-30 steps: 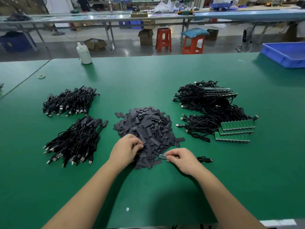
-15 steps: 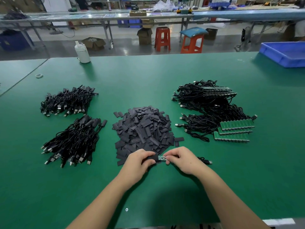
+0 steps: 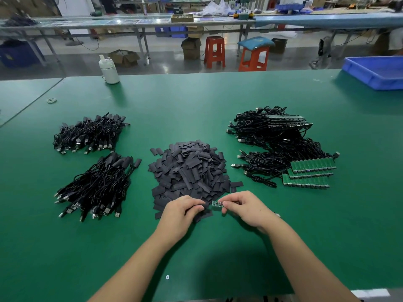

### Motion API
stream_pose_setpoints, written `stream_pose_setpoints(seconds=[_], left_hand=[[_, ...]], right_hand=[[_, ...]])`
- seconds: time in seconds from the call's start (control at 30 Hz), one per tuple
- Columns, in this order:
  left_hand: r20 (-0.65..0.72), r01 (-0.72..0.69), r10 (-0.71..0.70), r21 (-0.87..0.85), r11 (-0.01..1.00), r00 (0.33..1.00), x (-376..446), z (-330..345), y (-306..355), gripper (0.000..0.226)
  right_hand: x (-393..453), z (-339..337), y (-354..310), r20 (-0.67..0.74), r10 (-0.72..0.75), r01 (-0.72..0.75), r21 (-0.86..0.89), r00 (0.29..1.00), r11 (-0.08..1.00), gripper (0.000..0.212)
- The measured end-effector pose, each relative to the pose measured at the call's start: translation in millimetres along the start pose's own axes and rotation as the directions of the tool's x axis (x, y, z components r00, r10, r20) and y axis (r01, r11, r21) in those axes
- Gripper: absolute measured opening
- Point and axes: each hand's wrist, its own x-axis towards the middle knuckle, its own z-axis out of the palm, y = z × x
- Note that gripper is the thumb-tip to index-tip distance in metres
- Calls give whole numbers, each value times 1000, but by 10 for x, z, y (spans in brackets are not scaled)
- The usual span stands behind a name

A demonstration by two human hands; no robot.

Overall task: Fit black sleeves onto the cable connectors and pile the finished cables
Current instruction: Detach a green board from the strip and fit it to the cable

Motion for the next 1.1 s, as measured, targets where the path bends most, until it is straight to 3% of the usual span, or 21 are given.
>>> stream_pose_setpoints(seconds=[0.53, 1.1], left_hand=[[-35, 58, -63, -135, 989, 997, -20, 52, 29, 16], [149, -158, 141, 108, 982, 979, 70, -5, -38, 25]], right_hand=[[-3, 10, 64, 22, 5, -7, 87, 1000, 996, 17], [-31, 19, 24, 22, 7, -7, -29, 1000, 1000, 19]])
